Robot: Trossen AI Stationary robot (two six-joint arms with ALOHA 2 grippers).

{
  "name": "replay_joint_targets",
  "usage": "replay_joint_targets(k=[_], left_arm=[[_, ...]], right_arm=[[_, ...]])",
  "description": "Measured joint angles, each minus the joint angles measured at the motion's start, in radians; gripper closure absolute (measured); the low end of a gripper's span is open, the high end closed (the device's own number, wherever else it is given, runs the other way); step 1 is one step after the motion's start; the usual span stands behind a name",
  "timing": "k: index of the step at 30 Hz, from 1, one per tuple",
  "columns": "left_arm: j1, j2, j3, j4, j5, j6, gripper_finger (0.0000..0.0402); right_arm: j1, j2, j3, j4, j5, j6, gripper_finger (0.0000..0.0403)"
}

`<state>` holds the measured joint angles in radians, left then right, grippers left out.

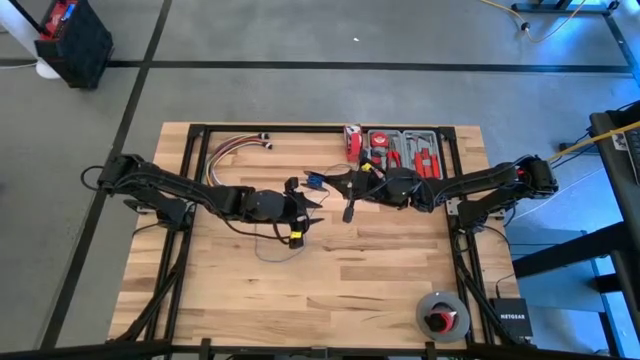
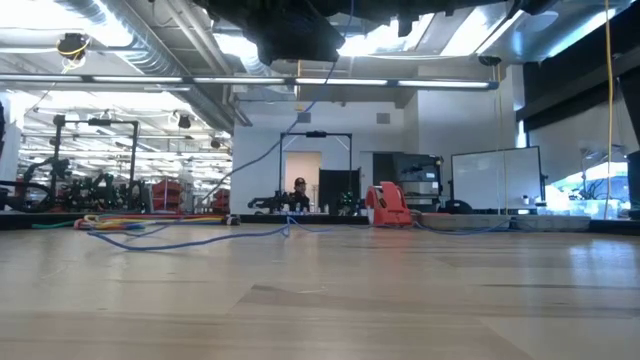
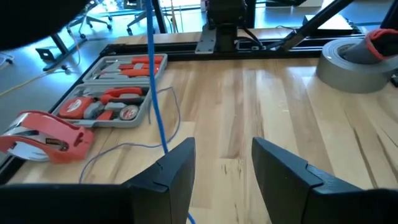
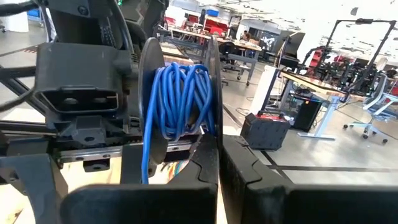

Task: Coil cords
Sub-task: Coil the blue wire on the black spool

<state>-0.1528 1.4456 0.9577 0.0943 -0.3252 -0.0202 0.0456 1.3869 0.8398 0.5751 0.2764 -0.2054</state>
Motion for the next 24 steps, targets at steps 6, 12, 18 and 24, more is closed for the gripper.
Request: replay_joint_targets(k=[6, 12, 18, 24], left_arm=[[-0.001, 0.0, 0.0, 0.0, 0.0, -0.002, 0.0249], [-0.002, 0.0, 0.0, 0.001, -0.009, 0.005, 0.0249], [-0.012, 0.0, 0.001, -0.001, -0.085, -0.003, 0.0249], [-0.039, -0.006, 0.019, 0.001, -0.112, 0.003, 0.0249]], right_arm=[[0.0, 0.0, 0.0, 0.0, 0.0, -0.003, 0.0402], [0.0, 0.0, 0.0, 0.0, 0.0, -0.003, 0.0402], [0.0, 0.0, 0.0, -0.001, 0.0, -0.003, 0.0402], [0.0, 0.0, 0.0, -0.002, -0.001, -0.008, 0.0402]])
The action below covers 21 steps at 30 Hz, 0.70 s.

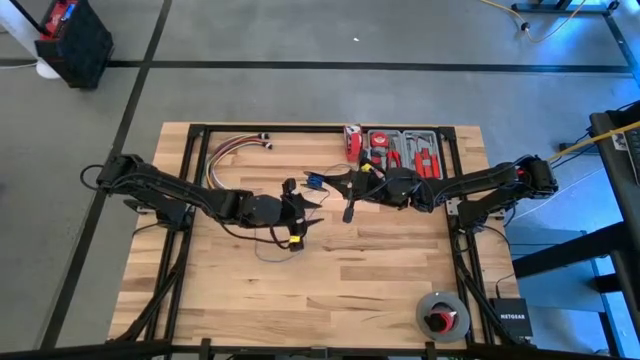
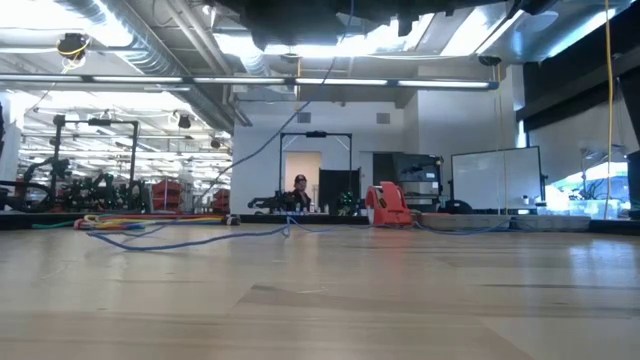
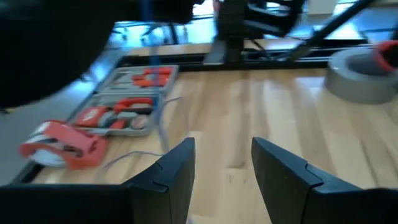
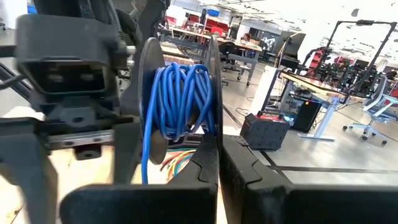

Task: Coil cords
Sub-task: Coil the blue wire on the black spool

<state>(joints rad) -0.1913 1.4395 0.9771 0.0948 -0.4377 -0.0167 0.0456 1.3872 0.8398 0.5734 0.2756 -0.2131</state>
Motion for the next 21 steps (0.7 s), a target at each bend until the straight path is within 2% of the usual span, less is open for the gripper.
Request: replay_joint_targets(k=[3, 11, 15, 21], left_arm=[[0.01, 0.003, -0.002, -0.005, -0.067, -0.001, 0.0249], [0.016, 0.033, -0.005, 0.007, -0.057, 0.018, 0.0257], [0.018, 0.034, -0.005, 0.002, -0.057, 0.031, 0.0298], [0.028, 0.04, -0.005, -0.001, -0.057, 0.055, 0.0387]], right_arm=[[0.0, 0.0, 0.0, 0.0, 0.0, 0.0, 0.0402], [0.0, 0.0, 0.0, 0.001, 0.0, -0.001, 0.0402], [0.0, 0.0, 0.0, 0.001, 0.0, -0.001, 0.0402], [0.0, 0.0, 0.0, 0.001, -0.014, -0.001, 0.0402]])
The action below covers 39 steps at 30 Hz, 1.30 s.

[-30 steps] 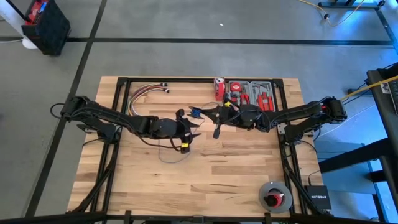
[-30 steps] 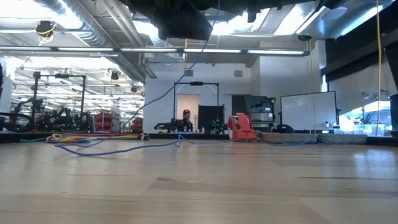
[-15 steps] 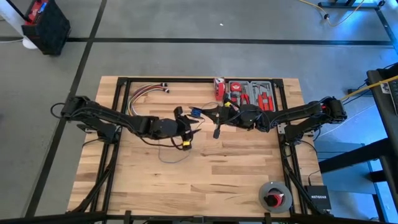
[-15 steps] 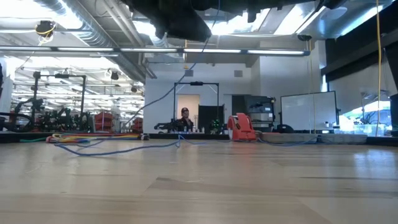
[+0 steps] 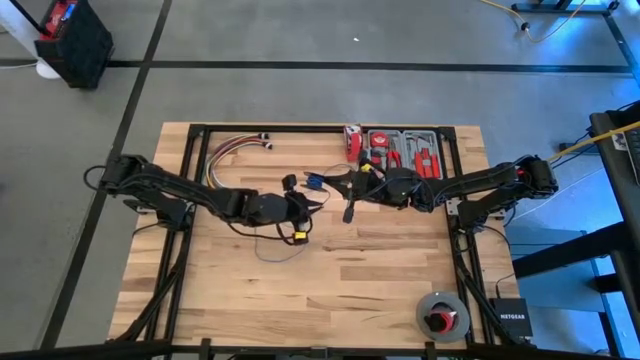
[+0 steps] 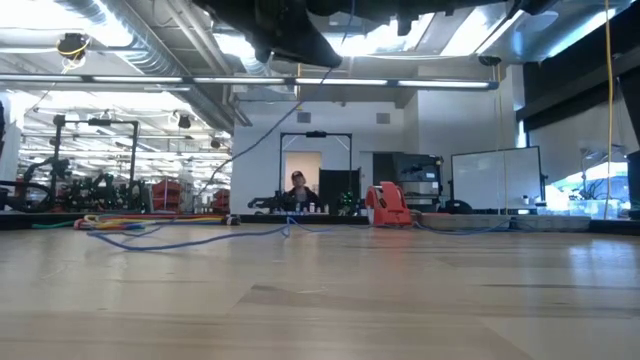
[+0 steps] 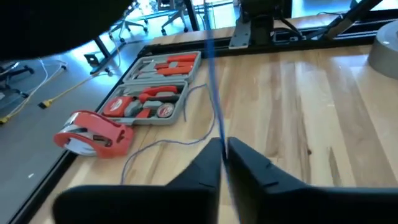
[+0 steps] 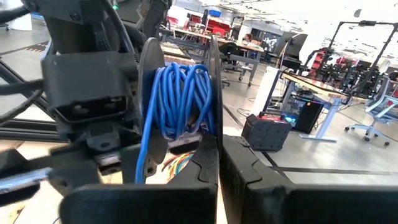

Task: Coil cords
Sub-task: Coil the blue wire on the black spool

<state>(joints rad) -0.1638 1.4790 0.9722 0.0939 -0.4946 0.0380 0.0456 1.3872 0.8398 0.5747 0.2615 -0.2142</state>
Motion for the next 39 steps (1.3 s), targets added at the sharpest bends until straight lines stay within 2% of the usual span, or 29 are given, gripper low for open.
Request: replay_joint_targets(k=[5, 10, 14, 18, 25, 34, 39], left_arm=[[0.016, 0.002, 0.0, -0.004, -0.013, 0.015, 0.0395], [0.013, -0.01, 0.0, -0.091, -0.152, 0.022, 0.0397], [0.001, -0.059, 0.0, -0.215, -0.217, 0.004, 0.0399], [-0.011, -0.13, 0.0, -0.342, -0.225, -0.051, 0.0396], [-0.02, -0.202, 0.003, -0.511, -0.224, -0.14, 0.0397], [-0.036, -0.329, 0.062, -0.506, -0.228, -0.114, 0.0397], [-0.04, -0.368, 0.084, -0.357, -0.125, -0.113, 0.0399]], right_arm=[[0.0, 0.0, 0.0, 0.003, -0.014, 0.0, 0.0402], [0.001, 0.0, 0.0, 0.001, -0.015, -0.001, 0.0402], [0.0, 0.001, 0.0, -0.006, -0.025, -0.005, 0.0402], [0.0, 0.001, 0.0, -0.004, -0.069, -0.006, 0.0402], [0.0, 0.0, -0.002, -0.009, -0.07, -0.006, 0.0402], [0.001, -0.007, 0.001, -0.015, -0.059, -0.044, 0.0402], [0.001, 0.014, 0.001, -0.039, -0.026, -0.056, 0.0402]])
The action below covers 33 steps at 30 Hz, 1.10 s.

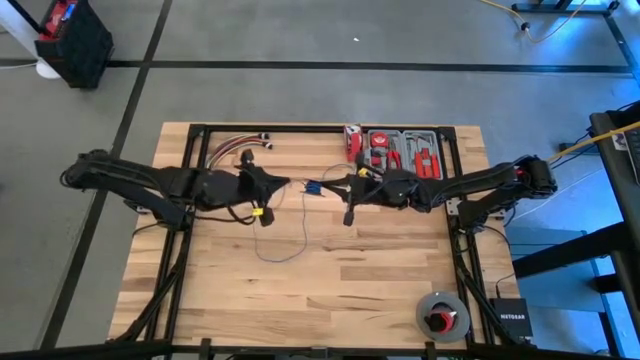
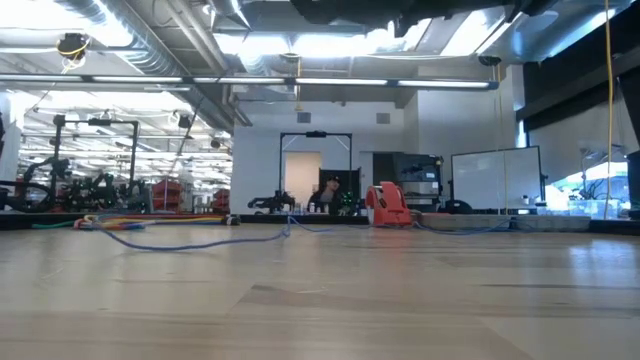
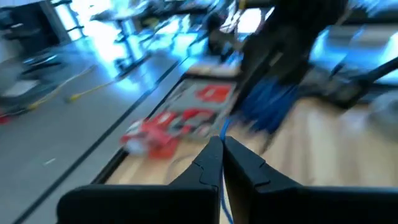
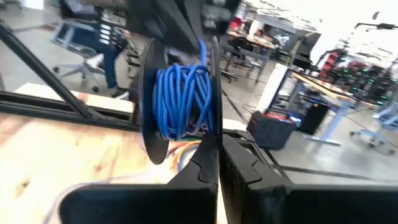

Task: Coil cords
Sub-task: Coil the blue wire on the black spool

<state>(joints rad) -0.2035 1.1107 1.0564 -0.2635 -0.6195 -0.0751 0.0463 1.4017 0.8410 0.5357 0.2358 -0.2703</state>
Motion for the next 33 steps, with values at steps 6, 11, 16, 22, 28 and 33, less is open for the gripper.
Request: replay_joint_targets(k=[6, 11, 16, 22, 28, 33], left_arm=[[0.001, 0.027, 0.004, 0.115, 0.082, -0.016, 0.04], [0.001, 0.08, 0.004, 0.181, 0.09, -0.034, 0.0396], [0.0, 0.179, 0.006, 0.351, 0.1, 0.012, 0.0399], [0.0, 0.273, 0.006, 0.49, 0.099, 0.093, 0.0399], [-0.013, 0.292, 0.006, 0.396, 0.097, 0.156, 0.0399], [-0.038, 0.245, 0.006, 0.297, 0.096, 0.232, 0.038]], right_arm=[[0.0, 0.051, 0.0, 0.023, 0.095, -0.049, 0.0402], [0.0, 0.054, 0.001, 0.031, 0.158, -0.051, 0.0402], [-0.002, 0.056, 0.0, 0.027, 0.175, -0.05, 0.0402], [-0.002, 0.056, 0.0, 0.028, 0.207, -0.026, 0.0402], [-0.001, 0.056, 0.0, 0.034, 0.206, -0.023, 0.0402], [-0.001, 0.056, 0.0, 0.032, 0.204, -0.023, 0.0402]])
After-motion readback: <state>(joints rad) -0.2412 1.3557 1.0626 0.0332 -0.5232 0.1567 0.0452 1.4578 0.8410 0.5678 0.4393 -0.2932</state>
